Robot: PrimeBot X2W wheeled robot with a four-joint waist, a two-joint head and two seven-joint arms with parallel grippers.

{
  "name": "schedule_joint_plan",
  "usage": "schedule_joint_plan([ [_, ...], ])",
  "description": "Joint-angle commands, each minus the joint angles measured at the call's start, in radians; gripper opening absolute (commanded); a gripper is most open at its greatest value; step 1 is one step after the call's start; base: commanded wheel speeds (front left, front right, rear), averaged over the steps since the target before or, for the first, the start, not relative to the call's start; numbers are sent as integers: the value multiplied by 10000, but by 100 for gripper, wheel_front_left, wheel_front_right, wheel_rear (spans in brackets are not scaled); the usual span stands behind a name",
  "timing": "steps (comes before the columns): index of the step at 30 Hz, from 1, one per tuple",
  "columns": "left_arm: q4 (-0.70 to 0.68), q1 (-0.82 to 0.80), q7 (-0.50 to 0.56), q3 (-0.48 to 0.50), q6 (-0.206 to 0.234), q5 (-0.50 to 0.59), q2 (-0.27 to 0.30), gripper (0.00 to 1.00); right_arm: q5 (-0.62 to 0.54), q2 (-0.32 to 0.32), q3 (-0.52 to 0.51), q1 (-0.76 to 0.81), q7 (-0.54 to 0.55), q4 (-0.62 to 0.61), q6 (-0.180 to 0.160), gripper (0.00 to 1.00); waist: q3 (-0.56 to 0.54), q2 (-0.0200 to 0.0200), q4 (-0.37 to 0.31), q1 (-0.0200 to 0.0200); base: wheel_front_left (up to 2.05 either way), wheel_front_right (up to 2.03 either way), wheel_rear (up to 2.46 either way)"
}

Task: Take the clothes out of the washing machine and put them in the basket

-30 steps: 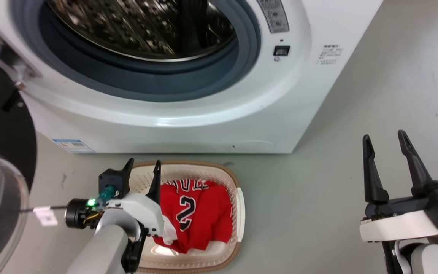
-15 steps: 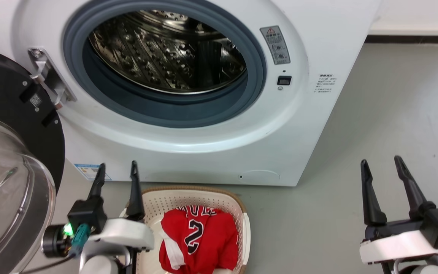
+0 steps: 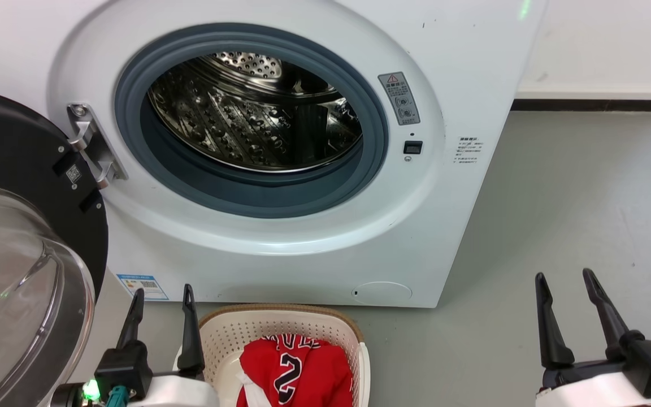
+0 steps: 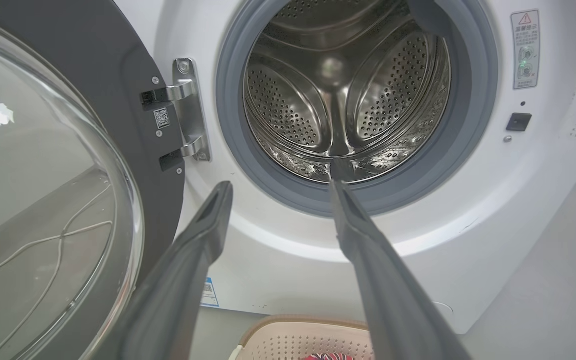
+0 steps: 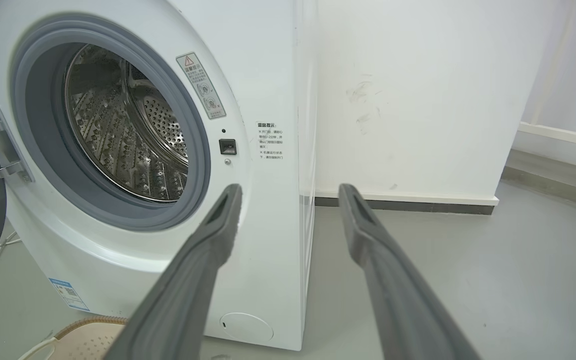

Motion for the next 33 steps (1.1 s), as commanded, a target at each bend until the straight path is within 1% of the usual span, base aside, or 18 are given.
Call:
schedule_joint_plan([
  [1, -56, 113, -25, 45, -38, 80, -7, 100, 27, 7, 3, 113, -23, 23, -7, 100, -39, 0, -16, 1, 0, 0, 0],
  [19, 73, 462, -25, 263, -150, 347, -105, 100, 295, 7, 122, 287, -23, 74, -7, 100, -195, 0, -141, 1, 0, 0, 0],
  [20, 62, 353, 3, 256, -165, 305, -84, 0, 238, 0, 120, 206, 0, 55, 0, 0, -196, 0, -140, 1, 0, 0, 0],
  [24, 440, 421, 100, 286, -185, 173, -96, 0, 348, 6, 152, 263, 45, 343, 0, 0, -199, 0, -142, 1, 0, 0, 0],
  [27, 555, 275, 311, 391, -270, -472, -96, 0, 1039, -27, 165, 207, 153, 383, 0, 0, -201, 0, -140, 1, 0, 0, 0],
  [28, 555, 275, 311, 391, -270, -472, -96, 0, 1039, -27, 165, 207, 153, 383, 0, 0, -201, 0, -140, 1, 0, 0, 0],
  [29, 587, 217, 417, 423, -326, -903, -96, 0, 1496, -60, 168, 138, 237, 445, 0, 0, -203, 0, -139, 1, 0, 0, 0],
  [33, 618, 128, 594, 461, -433, -1735, -96, 0, 2359, -114, 177, -5, 391, 573, -1, 0, -206, 0, -138, 1, 0, 0, 0],
])
